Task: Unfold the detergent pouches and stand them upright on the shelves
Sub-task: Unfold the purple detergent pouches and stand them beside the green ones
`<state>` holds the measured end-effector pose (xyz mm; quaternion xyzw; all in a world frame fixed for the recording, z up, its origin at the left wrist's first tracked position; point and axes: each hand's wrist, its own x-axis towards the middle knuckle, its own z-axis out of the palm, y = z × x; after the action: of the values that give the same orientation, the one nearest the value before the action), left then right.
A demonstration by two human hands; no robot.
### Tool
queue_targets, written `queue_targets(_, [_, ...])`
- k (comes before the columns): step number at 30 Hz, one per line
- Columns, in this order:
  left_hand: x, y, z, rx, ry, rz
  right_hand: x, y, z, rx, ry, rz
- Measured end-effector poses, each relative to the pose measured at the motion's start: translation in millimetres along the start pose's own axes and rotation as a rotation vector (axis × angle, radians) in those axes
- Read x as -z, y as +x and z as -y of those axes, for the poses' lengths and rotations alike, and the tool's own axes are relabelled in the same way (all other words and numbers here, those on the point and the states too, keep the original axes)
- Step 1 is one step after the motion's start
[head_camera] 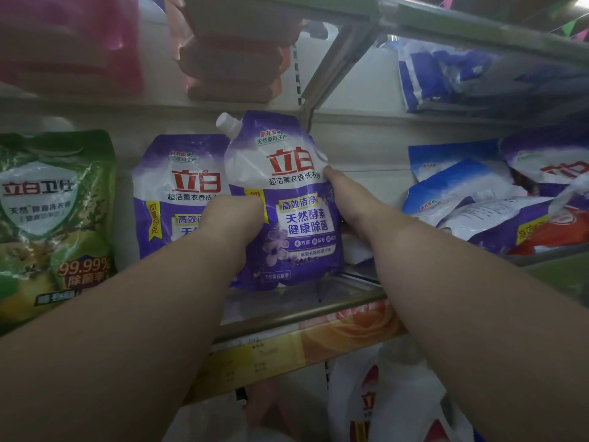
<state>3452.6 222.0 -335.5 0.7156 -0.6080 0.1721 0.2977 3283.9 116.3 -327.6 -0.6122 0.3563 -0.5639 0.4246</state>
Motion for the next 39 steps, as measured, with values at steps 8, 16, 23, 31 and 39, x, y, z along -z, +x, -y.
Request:
queue_targets(8, [4.2,0.8,1.3,-0.099,0.458,-0.074,2.7,-3.0,3.0,0.051,0.070,-0.019])
queue_targets(16, [6.2,1.5,4.8,-0.198,0.742,-0.079,-0.1,-2.4,4.6,0.106,-0.033,-0.049])
queue_targets(23, [2.7,5.9,9.8,-0.180,0.711,-0.050,-3.2,-15.2,9.0,0.097,-0.144,-0.093])
queue_targets(31, [7.0,-0.5,13.2,-0.179,0.751,-0.037,-10.6,-16.9,13.3,0.063,-0.124,-0.179])
queue_targets(39, [16.3,-8.0,13.3,-0.128,0.521,-0.037,-15.0,-23.4,13.5,0.091,-0.058,-0.253])
